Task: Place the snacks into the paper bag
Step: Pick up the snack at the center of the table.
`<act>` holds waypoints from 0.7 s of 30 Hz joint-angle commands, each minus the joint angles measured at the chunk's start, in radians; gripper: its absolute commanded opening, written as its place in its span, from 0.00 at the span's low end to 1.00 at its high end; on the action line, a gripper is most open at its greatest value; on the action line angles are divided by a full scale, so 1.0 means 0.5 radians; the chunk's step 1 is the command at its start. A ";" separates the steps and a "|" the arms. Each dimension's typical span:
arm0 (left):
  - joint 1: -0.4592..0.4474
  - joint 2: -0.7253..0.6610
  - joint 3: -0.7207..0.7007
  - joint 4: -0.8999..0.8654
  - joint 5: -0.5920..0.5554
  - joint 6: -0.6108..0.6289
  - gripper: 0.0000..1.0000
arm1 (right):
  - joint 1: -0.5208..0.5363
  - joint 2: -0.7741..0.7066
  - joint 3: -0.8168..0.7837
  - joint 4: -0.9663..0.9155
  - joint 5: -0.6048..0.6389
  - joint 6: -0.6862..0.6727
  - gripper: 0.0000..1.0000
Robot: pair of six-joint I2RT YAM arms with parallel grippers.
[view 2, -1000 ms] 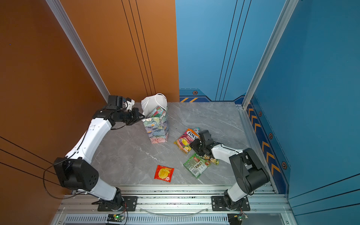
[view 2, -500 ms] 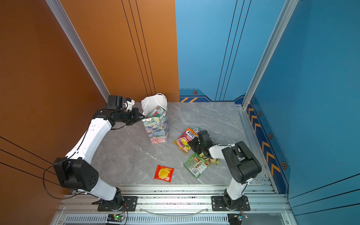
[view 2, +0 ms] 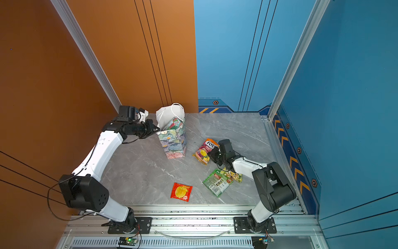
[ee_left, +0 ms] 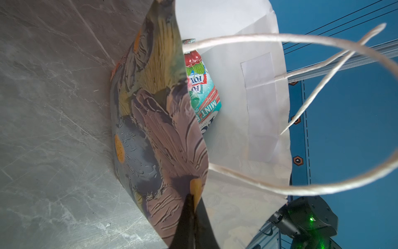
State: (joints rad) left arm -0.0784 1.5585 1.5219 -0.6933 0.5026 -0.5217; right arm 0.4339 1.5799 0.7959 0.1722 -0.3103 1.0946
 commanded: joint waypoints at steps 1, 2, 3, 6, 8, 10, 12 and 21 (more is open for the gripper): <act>0.013 -0.040 -0.046 -0.018 0.028 0.001 0.00 | 0.043 -0.111 0.155 -0.214 0.068 -0.191 0.00; 0.013 -0.041 -0.046 -0.019 0.026 0.001 0.00 | 0.052 -0.129 0.185 -0.263 0.082 -0.224 0.00; 0.013 -0.042 -0.046 -0.018 0.027 0.000 0.00 | 0.063 -0.145 0.221 -0.315 0.099 -0.263 0.00; 0.013 -0.040 -0.043 -0.019 0.031 0.000 0.00 | 0.077 -0.185 0.332 -0.473 0.126 -0.352 0.00; 0.010 -0.042 -0.046 -0.018 0.027 -0.001 0.00 | 0.083 -0.209 0.405 -0.595 0.149 -0.418 0.00; 0.010 -0.043 -0.046 -0.019 0.031 0.000 0.00 | 0.088 -0.233 0.495 -0.733 0.186 -0.501 0.00; 0.010 -0.048 -0.049 -0.018 0.031 0.000 0.00 | 0.089 -0.255 0.559 -0.832 0.228 -0.575 0.00; -0.003 -0.044 -0.045 -0.020 0.020 -0.012 0.00 | 0.088 -0.340 0.928 -1.150 0.406 -0.857 0.00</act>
State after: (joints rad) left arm -0.0788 1.5558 1.5192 -0.6914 0.5026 -0.5247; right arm 0.4732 1.4536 1.1774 -0.3347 -0.1665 0.7536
